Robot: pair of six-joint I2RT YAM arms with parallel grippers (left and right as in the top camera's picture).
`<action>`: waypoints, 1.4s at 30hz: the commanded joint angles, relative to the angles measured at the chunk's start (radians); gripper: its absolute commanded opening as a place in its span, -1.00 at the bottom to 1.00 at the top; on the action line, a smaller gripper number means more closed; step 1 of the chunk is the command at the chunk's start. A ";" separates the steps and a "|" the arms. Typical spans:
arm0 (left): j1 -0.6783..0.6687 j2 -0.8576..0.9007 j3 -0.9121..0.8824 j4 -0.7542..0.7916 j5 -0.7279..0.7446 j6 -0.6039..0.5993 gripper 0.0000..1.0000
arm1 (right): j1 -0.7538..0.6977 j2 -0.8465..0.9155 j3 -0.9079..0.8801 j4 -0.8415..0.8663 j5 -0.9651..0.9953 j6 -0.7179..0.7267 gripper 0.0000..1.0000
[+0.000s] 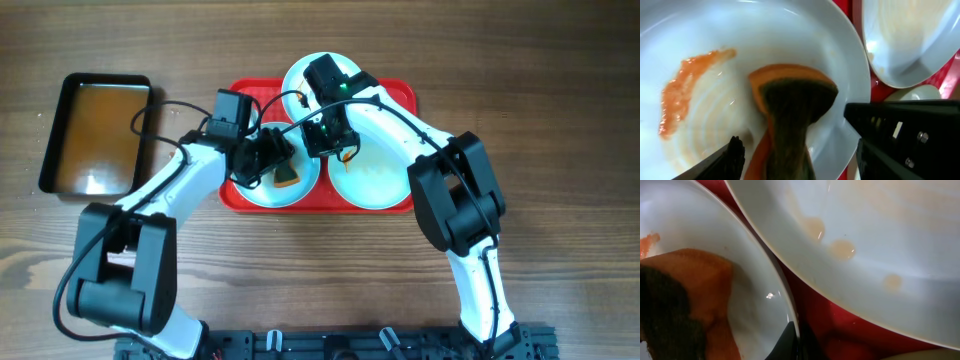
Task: Clean dirty plates on tray and stack at the side
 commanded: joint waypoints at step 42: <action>-0.091 0.060 0.053 0.026 -0.326 0.119 -0.92 | 0.000 0.029 0.000 -0.015 -0.002 0.016 -0.91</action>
